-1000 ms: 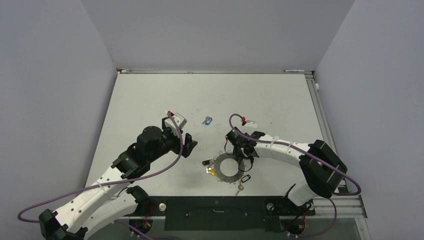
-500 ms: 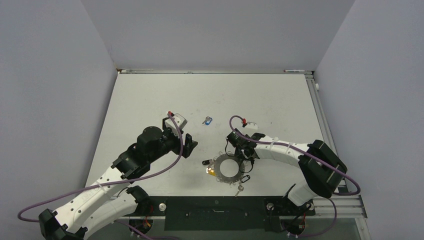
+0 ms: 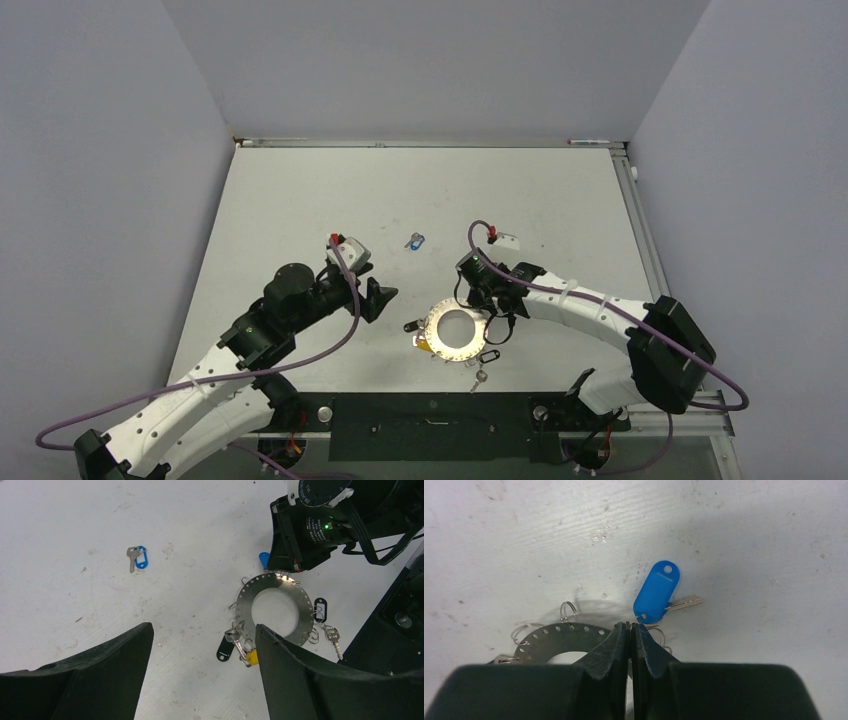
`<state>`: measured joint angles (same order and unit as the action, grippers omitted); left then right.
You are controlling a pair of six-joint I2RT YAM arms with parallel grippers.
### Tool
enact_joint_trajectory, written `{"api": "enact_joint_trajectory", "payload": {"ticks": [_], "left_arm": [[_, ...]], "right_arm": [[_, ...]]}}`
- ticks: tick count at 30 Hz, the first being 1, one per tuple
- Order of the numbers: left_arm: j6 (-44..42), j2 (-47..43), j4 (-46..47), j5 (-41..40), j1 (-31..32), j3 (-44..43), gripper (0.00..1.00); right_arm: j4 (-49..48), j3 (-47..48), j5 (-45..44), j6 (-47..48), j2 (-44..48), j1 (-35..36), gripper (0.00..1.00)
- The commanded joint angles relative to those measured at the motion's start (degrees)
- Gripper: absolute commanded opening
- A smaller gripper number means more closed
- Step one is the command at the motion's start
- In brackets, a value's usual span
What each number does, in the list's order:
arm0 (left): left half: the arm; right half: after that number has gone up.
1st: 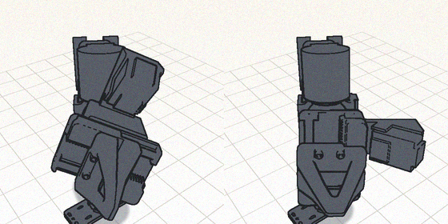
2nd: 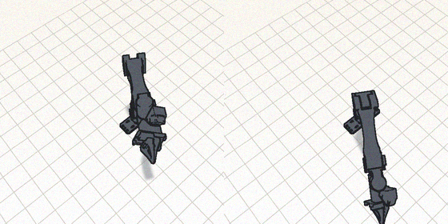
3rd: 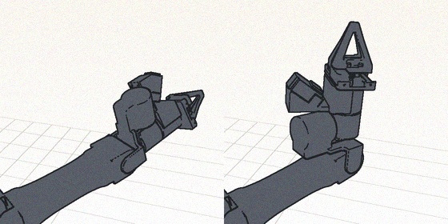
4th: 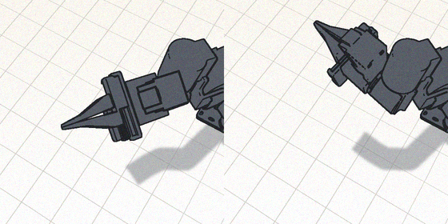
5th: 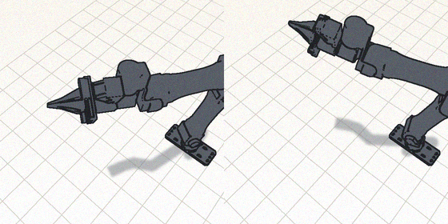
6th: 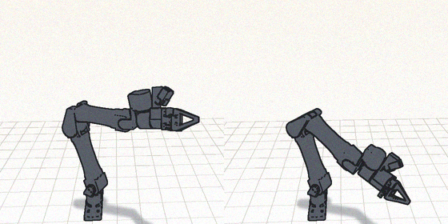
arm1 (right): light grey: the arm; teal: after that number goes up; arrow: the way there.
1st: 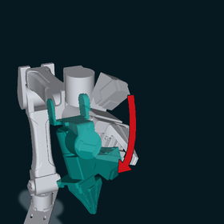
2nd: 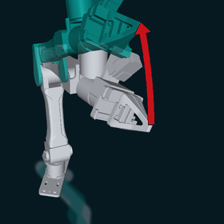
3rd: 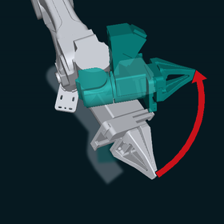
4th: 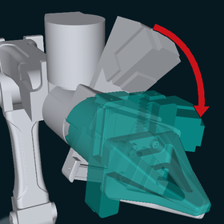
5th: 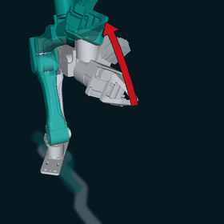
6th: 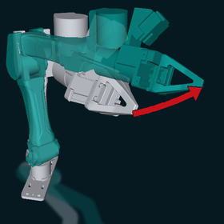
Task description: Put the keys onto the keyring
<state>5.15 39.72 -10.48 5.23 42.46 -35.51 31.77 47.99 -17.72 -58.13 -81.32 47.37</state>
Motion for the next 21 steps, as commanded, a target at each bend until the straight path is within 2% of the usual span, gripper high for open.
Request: {"api": "enact_joint_trajectory", "payload": {"ticks": [1, 9, 13, 18, 21], "left_arm": [[-2.6, -2.7, 7.8, 3.9, 0.2, 1.0, 0.71], [-11.0, -2.8, 13.1, 14.1, 0.3, 0.4, 0.68], [-17.8, -2.1, 14.6, 19.8, 0.5, 0.0, 0.62], [-23.2, -0.7, 18.4, 22.6, 1.0, -0.2, 0.59], [-26.0, 0.5, 18.9, 24.8, 1.3, -1.0, 0.53]], "right_arm": [[-0.3, 3.1, -0.2, -0.4, 4.4, 0.8, 0.05], [3.0, 8.3, -0.6, -5.5, 9.0, 2.5, 0.05], [4.7, 10.5, 0.4, -9.4, 11.0, 2.6, 0.05], [7.7, 12.7, 1.1, -15.7, 13.2, 2.6, 0.05], [10.0, 13.9, 1.5, -19.3, 14.3, 2.6, 0.05]]}}
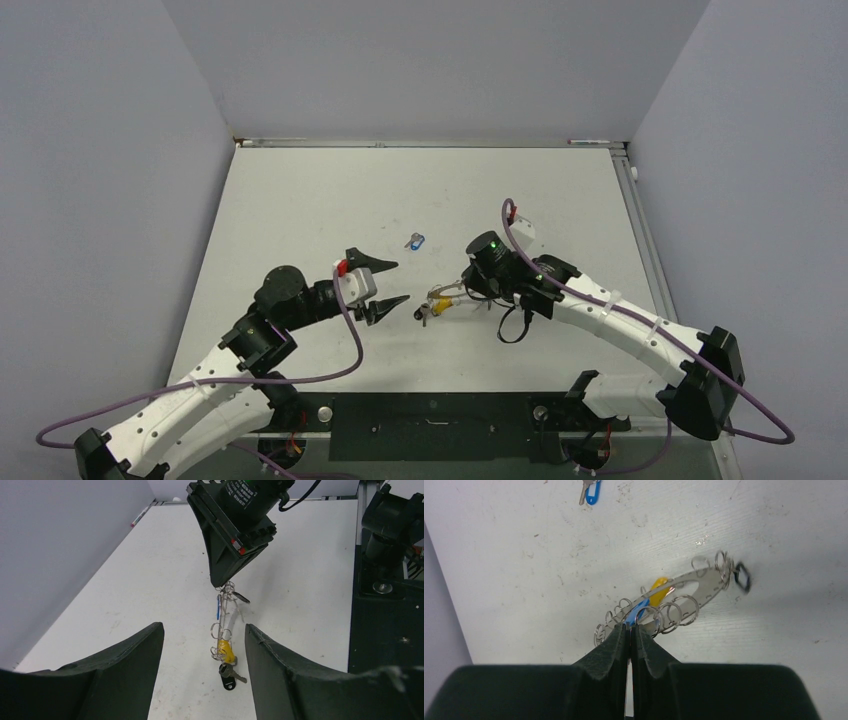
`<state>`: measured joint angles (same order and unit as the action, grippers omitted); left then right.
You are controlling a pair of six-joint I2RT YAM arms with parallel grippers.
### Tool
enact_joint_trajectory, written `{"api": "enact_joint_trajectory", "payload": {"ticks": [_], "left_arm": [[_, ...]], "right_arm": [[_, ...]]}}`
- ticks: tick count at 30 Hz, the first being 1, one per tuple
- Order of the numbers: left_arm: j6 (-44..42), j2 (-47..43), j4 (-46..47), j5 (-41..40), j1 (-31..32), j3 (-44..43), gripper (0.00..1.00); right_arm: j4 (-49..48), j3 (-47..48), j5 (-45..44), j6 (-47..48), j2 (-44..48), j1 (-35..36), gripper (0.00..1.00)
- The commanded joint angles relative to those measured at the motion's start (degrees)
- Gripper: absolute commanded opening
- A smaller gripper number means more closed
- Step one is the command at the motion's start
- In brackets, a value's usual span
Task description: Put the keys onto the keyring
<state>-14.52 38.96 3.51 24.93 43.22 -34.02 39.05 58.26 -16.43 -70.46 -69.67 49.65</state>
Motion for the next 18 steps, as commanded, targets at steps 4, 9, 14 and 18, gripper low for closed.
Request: {"api": "enact_joint_trajectory", "payload": {"ticks": [4, 9, 14, 18], "left_arm": [[-11.0, 1.9, 6.9, 7.9, 1.6, -1.9, 0.51], [-13.7, 4.6, 9.2, 8.0, 2.4, -1.3, 0.49], [-13.6, 9.7, 11.7, 8.7, 2.7, -2.7, 0.42], [-11.1, 13.3, 15.3, 9.0, 2.9, -3.1, 0.39]], "right_arm": [[4.8, 4.7, 1.1, -12.4, 3.8, 0.3, 0.05], [8.1, 7.0, 2.2, -18.7, 3.9, 0.3, 0.05], [11.1, 8.6, 2.2, -24.6, 3.7, 0.2, 0.05], [11.2, 9.0, 2.2, -27.5, 4.3, 0.1, 0.05]]}}
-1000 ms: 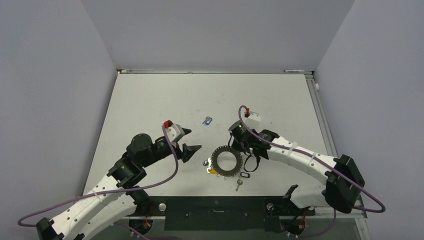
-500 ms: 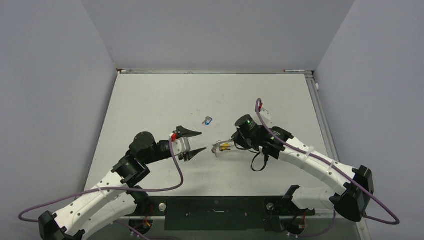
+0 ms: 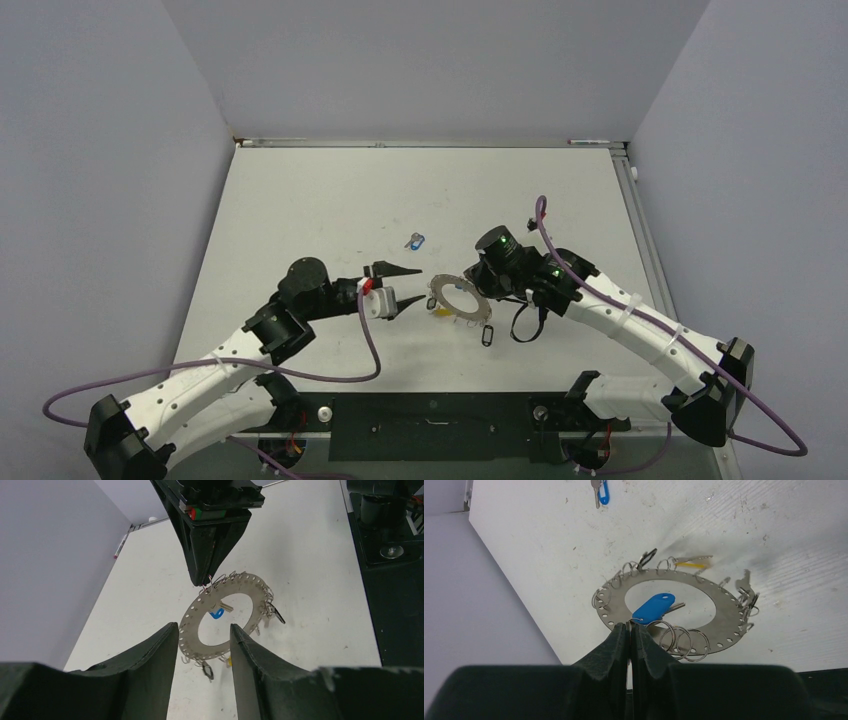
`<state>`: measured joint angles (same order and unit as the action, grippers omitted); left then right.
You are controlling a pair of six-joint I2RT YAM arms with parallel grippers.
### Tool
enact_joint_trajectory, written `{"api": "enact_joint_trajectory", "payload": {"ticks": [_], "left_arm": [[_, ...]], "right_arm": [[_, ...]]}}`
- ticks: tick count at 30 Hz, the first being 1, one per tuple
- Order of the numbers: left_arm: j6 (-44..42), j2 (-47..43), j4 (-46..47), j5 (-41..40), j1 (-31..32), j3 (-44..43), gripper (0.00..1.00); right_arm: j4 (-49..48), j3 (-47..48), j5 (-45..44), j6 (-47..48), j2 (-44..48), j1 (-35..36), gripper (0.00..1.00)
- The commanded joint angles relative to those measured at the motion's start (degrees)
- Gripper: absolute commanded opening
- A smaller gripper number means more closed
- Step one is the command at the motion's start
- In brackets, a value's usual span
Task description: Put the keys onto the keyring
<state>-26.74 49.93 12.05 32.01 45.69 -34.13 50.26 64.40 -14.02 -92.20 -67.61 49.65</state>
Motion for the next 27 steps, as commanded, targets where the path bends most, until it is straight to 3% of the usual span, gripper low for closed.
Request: {"api": "enact_joint_trajectory", "payload": {"ticks": [1, 6, 27], "left_arm": [[1.8, 3.1, 7.7, 1.8, 0.4, -2.9, 0.38], [5.4, 7.4, 12.6, 1.2, 0.9, -3.9, 0.34], [3.5, 18.0, 12.5, -2.4, 3.4, -9.0, 0.25]], "right_arm": [[-0.4, 2.8, 0.1, -6.1, 2.6, 0.1, 0.05], [-2.3, 2.2, 1.1, -7.7, 3.7, 0.2, 0.05], [-6.0, 1.0, 2.9, -9.7, 5.4, 0.1, 0.05]]}}
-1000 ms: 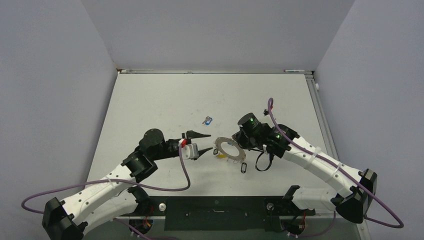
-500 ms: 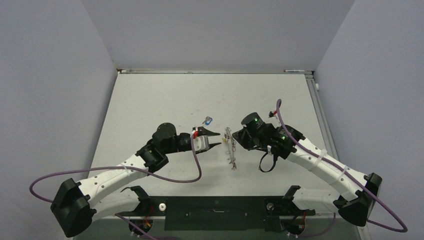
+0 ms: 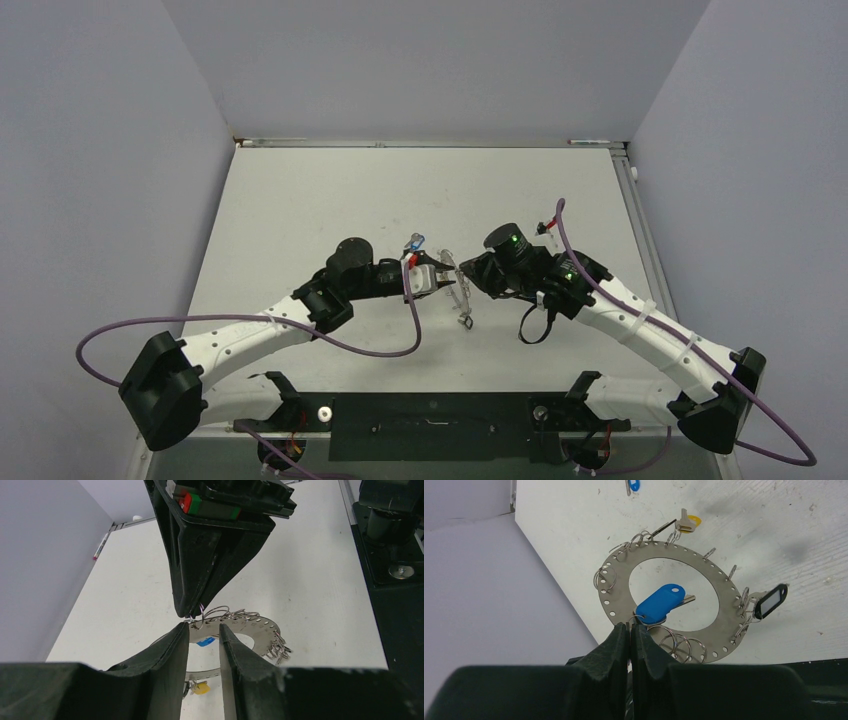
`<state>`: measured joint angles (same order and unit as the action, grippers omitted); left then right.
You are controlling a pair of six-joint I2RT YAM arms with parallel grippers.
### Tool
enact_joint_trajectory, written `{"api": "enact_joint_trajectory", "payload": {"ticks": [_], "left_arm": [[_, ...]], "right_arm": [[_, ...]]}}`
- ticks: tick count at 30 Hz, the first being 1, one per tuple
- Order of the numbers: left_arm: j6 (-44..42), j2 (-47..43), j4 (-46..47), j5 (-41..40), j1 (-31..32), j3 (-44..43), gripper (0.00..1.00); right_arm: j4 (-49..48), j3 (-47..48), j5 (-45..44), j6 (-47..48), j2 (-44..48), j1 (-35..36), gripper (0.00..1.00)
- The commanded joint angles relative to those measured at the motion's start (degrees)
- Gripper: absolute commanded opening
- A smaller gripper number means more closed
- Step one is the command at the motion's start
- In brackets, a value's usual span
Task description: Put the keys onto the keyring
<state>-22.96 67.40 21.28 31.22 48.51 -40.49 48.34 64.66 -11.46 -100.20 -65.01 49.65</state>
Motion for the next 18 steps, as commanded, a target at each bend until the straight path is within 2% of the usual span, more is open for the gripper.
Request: {"api": "enact_joint_trajectory", "payload": {"ticks": [1, 18], "left_arm": [[-0.4, 0.8, 3.3, -1.9, 0.6, -2.7, 0.25], [-0.2, 1.9, 6.3, -6.1, 2.1, -1.6, 0.14]], "right_arm": [[-4.1, 0.6, 0.4, -2.0, 2.9, 0.1, 0.05], [-6.7, -1.5, 2.9, -3.1, 2.8, 0.2, 0.05]]}}
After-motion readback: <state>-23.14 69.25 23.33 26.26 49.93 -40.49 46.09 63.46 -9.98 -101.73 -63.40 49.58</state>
